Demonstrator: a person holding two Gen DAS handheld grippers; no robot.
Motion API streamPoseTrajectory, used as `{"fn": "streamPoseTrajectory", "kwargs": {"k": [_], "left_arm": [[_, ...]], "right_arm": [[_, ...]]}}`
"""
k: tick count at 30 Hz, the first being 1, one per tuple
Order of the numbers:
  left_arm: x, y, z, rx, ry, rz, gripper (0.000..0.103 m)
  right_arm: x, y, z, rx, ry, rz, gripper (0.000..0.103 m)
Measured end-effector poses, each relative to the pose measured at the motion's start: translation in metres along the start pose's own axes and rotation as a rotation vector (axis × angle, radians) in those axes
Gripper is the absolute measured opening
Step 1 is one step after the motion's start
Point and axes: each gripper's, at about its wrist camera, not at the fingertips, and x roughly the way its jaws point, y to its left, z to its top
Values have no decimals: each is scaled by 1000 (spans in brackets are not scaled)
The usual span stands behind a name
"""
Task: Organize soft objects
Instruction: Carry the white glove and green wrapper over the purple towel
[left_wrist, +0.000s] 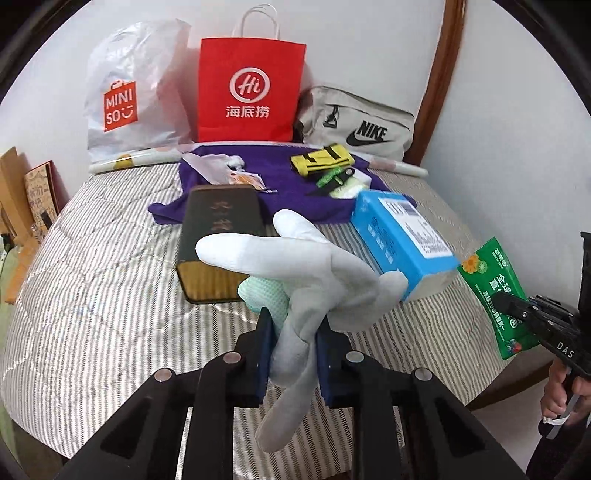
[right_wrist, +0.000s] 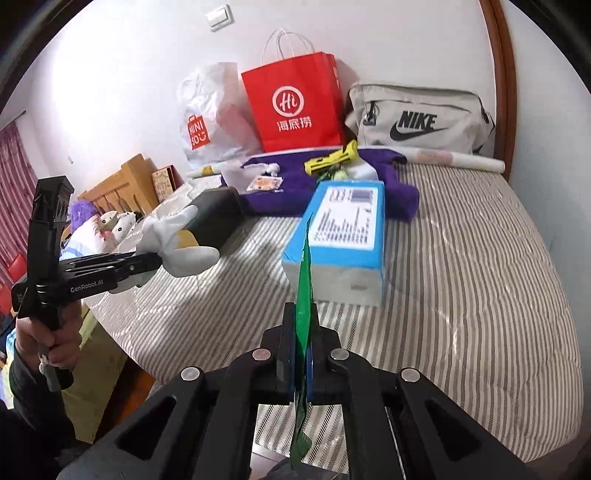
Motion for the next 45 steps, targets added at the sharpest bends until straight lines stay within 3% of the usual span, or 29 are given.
{"fn": "streamPoseTrajectory", "kwargs": {"k": [18, 28, 45], "left_arm": [[-15, 22, 56, -29, -69, 38, 20], [8, 34, 91, -44, -51, 51, 20], [70, 55, 153, -60, -9, 53, 20]], "right_arm": [[9, 6, 70, -24, -38, 0, 4], [36, -4, 109, -27, -47, -55, 4], [108, -19, 173, -48, -13, -27, 4]]}}
